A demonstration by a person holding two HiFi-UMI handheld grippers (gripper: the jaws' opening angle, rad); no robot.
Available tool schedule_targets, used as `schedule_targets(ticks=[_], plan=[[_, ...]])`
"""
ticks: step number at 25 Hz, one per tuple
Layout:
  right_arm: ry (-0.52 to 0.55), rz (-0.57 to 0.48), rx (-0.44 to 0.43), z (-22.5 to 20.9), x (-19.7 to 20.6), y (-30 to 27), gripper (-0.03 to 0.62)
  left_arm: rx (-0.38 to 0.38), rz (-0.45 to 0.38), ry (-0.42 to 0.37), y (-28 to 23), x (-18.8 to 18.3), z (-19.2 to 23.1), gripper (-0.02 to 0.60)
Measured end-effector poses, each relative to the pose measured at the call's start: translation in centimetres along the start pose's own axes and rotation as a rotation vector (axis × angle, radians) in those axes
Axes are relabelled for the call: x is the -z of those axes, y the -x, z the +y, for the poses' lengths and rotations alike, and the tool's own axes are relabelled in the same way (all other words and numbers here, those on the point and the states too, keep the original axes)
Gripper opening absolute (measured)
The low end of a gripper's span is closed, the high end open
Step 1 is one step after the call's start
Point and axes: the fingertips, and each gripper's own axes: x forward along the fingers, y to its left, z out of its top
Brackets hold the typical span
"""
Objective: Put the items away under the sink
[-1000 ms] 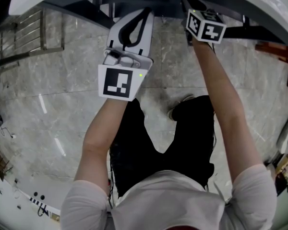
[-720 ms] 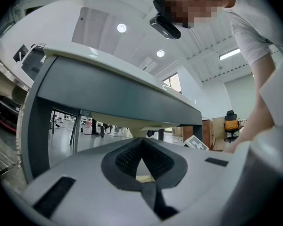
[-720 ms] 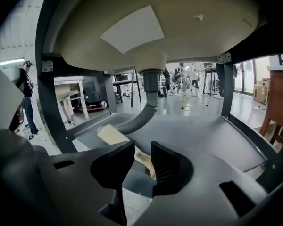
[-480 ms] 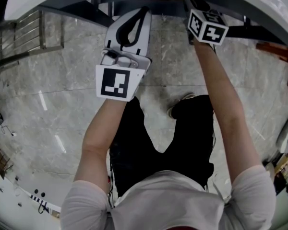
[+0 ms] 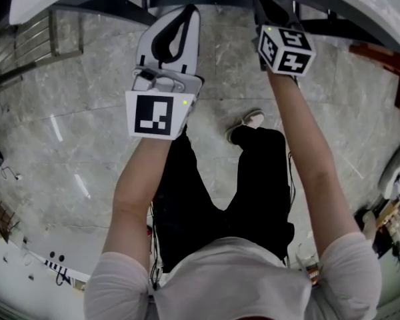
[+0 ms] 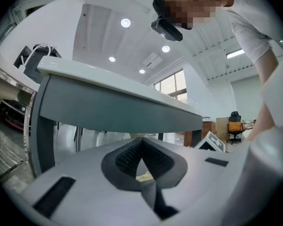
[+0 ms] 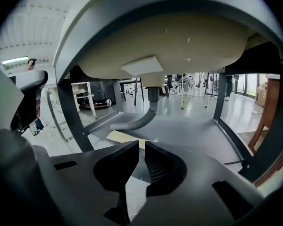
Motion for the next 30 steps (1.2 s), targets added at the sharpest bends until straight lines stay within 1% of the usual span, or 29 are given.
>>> schedule_targets(ticks=[4, 7, 13, 17, 20, 23, 26, 28, 30], plan=[[-0.013, 0.021, -0.008, 0.3, -0.1, 3.5, 0.055, -0.013, 0.021, -0.006, 0.7, -1.7, -0.9, 0.002], [-0.023, 0.019, -0.013, 0.8, -0.9, 6.1, 0.052, -0.024, 0.04, 0.002, 1.2, -2.7, -1.4, 0.003], [-0.046, 0.005, -0.041, 2.8, -3.4, 11.2, 0.051, -0.042, 0.061, 0.027, 2.7, -5.7, -3.1, 0.003], [-0.019, 0.011, -0.068, 4.3, -5.1, 14.3, 0.051, -0.068, 0.088, 0.043, 3.8, -7.7, -3.6, 0.002], [-0.013, 0.003, -0.077, 4.5, -7.0, 16.4, 0.051, -0.093, 0.088, 0.045, 4.2, -9.6, -3.7, 0.002], [-0.031, -0.011, -0.055, 3.7, -9.1, 18.8, 0.051, -0.095, 0.088, 0.048, 4.6, -12.2, -4.3, 0.003], [-0.051, -0.035, -0.008, 2.6, -11.6, 21.5, 0.051, -0.07, 0.094, 0.05, 5.3, -14.9, -5.1, 0.002], [-0.057, -0.05, 0.008, 2.6, -13.2, 22.7, 0.051, -0.057, 0.104, 0.056, 6.1, -16.3, -5.3, 0.002], [-0.056, -0.057, 0.011, 3.1, -14.4, 23.5, 0.051, -0.06, 0.109, 0.072, 6.7, -17.5, -4.9, 0.002]])
